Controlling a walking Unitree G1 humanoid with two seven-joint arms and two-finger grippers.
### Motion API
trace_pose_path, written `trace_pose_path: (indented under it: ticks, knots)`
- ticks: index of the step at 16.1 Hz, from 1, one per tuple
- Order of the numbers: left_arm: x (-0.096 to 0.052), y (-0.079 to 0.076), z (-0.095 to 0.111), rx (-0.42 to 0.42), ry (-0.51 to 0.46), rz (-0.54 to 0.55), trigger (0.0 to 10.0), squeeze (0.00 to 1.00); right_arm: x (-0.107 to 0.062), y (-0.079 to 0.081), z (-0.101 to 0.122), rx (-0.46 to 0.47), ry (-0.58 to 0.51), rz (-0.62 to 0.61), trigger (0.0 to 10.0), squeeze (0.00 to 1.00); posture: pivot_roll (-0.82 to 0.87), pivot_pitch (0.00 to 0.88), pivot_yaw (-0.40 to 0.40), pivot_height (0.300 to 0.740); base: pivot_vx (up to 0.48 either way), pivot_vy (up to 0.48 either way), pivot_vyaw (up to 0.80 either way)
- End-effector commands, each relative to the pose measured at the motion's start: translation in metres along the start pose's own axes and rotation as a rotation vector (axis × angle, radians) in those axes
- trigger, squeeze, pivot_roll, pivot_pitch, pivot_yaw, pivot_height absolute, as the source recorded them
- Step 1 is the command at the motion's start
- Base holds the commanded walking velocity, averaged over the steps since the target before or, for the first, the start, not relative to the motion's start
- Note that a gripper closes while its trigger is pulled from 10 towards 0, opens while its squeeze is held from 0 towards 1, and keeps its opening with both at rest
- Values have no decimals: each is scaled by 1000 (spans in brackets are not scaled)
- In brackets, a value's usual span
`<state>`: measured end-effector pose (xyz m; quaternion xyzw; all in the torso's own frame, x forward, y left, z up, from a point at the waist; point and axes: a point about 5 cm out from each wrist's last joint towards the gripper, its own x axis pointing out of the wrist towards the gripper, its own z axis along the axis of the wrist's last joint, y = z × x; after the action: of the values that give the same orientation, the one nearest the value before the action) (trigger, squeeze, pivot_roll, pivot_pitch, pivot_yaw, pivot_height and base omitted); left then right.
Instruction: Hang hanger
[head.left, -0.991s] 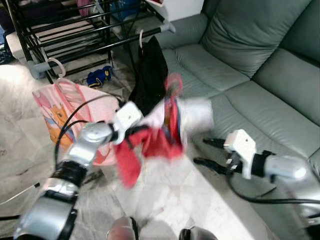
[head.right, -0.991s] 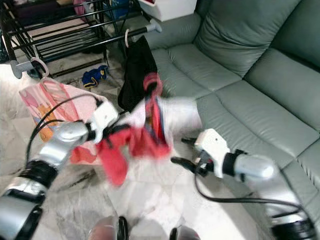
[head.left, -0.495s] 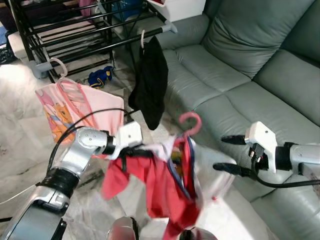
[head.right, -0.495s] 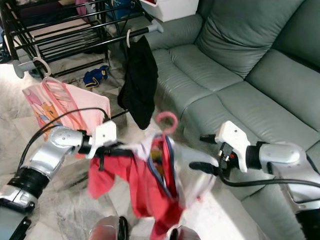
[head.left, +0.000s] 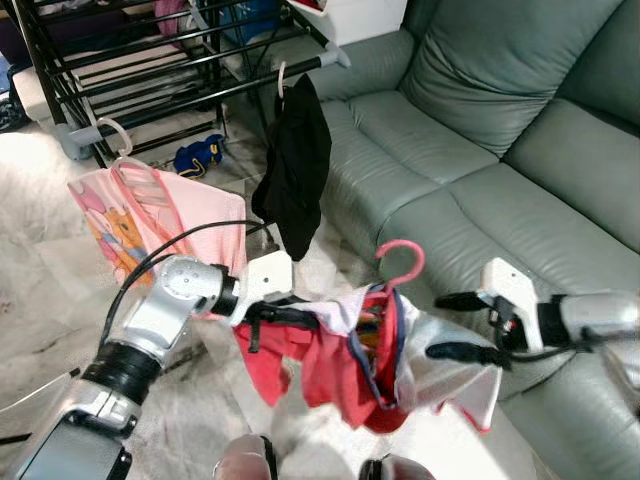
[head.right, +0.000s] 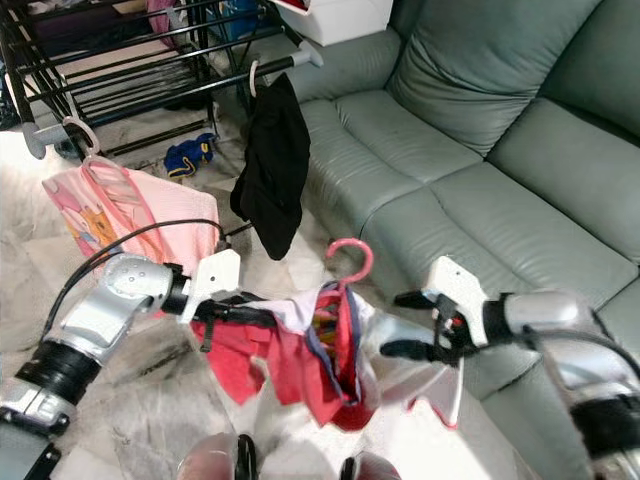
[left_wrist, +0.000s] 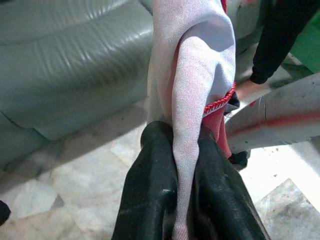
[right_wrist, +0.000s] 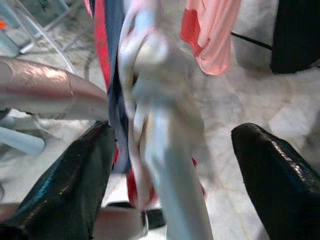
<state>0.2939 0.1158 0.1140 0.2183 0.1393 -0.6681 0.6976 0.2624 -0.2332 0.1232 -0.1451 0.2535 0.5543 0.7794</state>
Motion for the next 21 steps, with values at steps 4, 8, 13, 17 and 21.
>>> trace_pose_path:
  ticks: [4,8,13,17,21]
  knots:
    - [4,0,12,24,-38,-24,0,0,12,-11,2,-32,37,82,0,0,-39,44,30,740,0,0,0]
    - [6,0,12,21,-41,-24,0,0,10,-20,3,-38,105,135,0,0,-38,43,26,740,0,0,0]
    - [11,0,12,8,-47,-27,0,0,11,-26,5,-33,139,192,0,0,-45,40,20,740,0,0,0]
    - [13,1,12,5,-49,-27,0,0,15,-27,7,-31,134,218,0,0,-46,40,20,740,0,0,0]
    - [15,0,11,1,-47,-32,0,0,14,-29,9,-39,141,224,0,0,-49,39,18,740,0,0,0]
